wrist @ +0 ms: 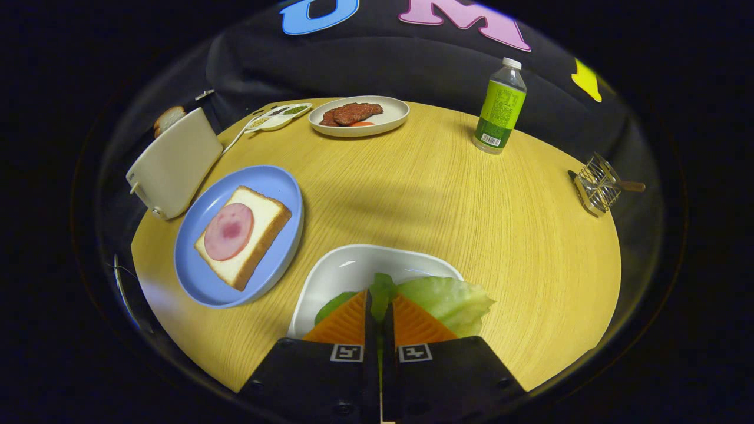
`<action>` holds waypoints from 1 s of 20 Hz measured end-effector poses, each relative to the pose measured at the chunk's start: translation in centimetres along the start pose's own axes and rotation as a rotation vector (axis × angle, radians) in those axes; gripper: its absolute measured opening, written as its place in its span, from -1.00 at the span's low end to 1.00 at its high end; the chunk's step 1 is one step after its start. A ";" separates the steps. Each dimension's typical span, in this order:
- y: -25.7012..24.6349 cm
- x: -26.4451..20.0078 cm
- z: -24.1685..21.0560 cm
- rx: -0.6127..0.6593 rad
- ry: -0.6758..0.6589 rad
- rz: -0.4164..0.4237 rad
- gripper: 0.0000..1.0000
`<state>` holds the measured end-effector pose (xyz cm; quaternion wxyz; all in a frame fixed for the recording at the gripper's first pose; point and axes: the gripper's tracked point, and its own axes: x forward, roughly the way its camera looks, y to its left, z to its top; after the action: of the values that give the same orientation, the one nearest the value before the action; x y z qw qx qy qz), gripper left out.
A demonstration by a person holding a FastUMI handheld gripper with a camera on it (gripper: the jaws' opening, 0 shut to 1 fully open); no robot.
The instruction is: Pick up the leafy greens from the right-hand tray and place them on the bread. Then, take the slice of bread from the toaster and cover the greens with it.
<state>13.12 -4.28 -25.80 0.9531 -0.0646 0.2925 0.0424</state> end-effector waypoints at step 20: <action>7.2 -8.7 13.1 -0.180 -0.225 0.022 -0.89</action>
<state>12.28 4.42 -10.87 0.9697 -0.1413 0.1796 0.0860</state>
